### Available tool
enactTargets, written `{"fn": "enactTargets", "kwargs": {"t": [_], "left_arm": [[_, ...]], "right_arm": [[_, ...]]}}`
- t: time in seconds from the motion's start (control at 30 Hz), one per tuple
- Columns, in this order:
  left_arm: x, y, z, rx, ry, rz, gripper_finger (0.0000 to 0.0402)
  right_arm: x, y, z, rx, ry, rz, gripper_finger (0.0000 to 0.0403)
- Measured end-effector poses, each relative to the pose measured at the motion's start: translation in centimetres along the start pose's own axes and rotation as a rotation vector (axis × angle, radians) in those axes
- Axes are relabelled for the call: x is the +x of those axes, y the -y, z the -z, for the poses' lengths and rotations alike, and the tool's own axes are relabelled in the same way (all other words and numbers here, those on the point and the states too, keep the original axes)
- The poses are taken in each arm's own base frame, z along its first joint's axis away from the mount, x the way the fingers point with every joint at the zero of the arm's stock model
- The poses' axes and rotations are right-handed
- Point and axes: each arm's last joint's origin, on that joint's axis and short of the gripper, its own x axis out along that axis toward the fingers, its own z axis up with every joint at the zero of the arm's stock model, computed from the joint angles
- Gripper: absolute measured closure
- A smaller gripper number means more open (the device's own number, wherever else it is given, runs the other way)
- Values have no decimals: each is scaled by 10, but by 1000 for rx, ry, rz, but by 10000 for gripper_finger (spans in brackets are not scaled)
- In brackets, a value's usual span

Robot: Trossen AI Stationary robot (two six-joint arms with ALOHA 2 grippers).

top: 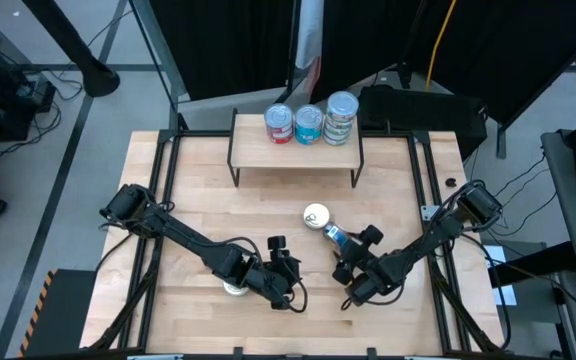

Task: Stack canned seafood by type on shelf
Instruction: Put the blue pink tuna can on the shelf

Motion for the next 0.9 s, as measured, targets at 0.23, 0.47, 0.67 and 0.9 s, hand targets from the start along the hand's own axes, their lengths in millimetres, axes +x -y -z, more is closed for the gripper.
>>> {"fn": "enactTargets", "kwargs": {"t": [0.23,0.47,0.67,0.9], "left_arm": [[0,0,0,1,-2,0,194],[0,0,0,-3,-3,0,194],[0,0,0,-3,-2,0,194],[0,0,0,-3,-3,0,194]], "right_arm": [[-16,-2,0,28,20,-62,65],[-29,2,1,13,60,-72,64],[-23,4,-4,29,84,-37,64],[-11,2,-14,121,82,-39,64]]}}
